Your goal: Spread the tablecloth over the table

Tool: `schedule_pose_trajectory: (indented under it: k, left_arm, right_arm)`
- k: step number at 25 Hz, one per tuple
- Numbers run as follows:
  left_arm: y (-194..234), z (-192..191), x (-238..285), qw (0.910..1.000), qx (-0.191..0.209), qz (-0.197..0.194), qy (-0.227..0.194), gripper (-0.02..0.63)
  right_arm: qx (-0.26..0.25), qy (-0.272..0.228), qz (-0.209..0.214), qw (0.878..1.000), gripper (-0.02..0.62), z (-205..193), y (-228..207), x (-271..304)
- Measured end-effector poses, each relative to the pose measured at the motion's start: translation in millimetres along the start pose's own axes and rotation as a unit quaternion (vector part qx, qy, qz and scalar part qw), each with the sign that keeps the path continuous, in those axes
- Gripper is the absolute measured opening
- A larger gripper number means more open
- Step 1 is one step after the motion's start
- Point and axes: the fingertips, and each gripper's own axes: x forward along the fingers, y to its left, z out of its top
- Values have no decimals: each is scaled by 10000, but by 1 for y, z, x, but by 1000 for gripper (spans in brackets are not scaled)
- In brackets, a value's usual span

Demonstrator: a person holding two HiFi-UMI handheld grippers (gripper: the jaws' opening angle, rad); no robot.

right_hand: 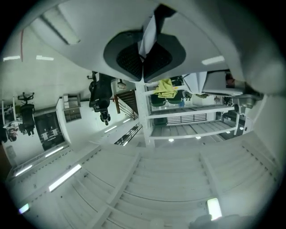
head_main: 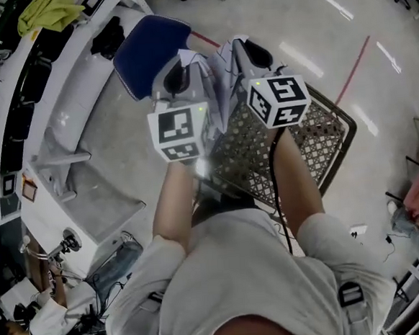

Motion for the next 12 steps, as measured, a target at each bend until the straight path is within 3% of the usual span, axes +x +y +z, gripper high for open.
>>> schedule_pose_trajectory:
  k: [5,9,12]
  left_arm:
    - [-52,62,54,9978,74,-556,-349,23]
    - [-88,41,63,9965,-30,-799,-238,23]
    - [-82,3,58,9969,-209,-752,15,21]
  right_arm:
    - [-346,-73,-209,9992,8,56,-63,-7]
    - [-828,-48,-436,9956,8,40,-73,-27]
    - [-756,-25,-547,9956,8,12,-62,-29]
